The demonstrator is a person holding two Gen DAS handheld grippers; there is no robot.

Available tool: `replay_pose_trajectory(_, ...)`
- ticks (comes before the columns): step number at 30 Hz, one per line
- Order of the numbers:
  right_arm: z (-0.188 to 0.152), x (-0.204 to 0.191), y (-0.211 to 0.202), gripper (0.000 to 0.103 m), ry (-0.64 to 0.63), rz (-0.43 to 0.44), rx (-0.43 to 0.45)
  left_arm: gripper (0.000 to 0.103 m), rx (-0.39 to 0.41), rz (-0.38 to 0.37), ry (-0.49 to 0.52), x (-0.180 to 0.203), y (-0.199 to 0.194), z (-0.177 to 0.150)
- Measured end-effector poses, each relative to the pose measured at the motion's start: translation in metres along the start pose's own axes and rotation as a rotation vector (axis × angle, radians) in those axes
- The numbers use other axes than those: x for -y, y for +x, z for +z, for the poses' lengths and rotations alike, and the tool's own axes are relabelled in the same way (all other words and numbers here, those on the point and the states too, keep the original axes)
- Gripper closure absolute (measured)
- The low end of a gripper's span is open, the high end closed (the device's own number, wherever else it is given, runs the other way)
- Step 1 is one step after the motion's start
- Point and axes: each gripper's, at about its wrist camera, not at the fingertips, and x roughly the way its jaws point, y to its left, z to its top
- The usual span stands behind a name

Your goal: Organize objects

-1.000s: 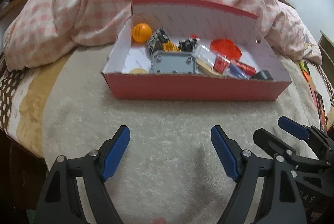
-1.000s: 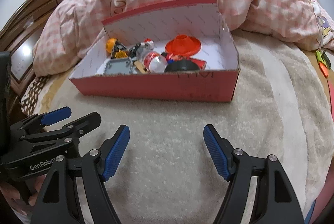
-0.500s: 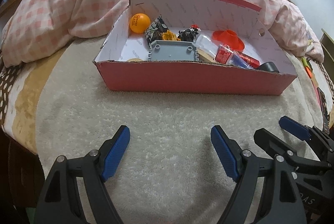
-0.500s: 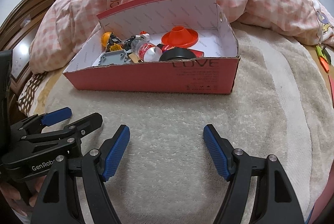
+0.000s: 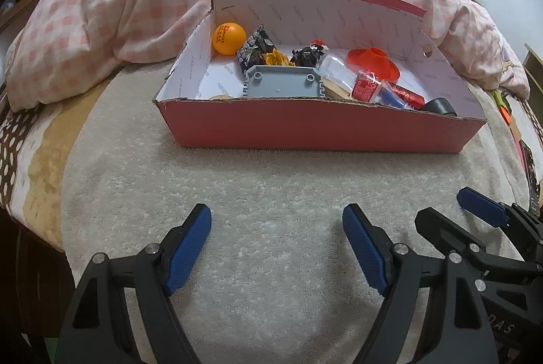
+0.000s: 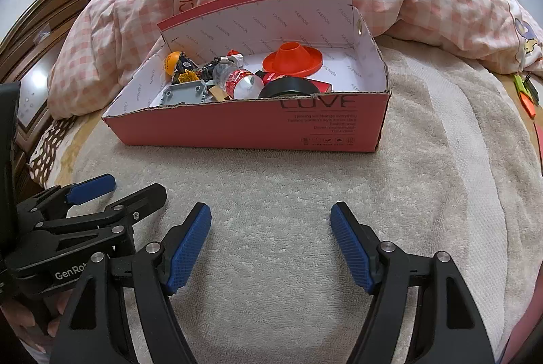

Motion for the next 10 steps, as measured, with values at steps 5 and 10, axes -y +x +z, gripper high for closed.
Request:
replay_pose_trajectory(5, -0.0002, 0.0002, -0.0001, 0.028, 0.000, 0.000, 0.000, 0.022, -0.006, -0.002, -0.003, 0.0001, 0.0004, -0.0002)
replay_pose_trajectory(10, -0.0002, -0.0001, 0.0000, 0.028, -0.002, -0.002, 0.004, 0.022, -0.007, -0.002, -0.004, 0.0002, 0.0004, -0.0001)
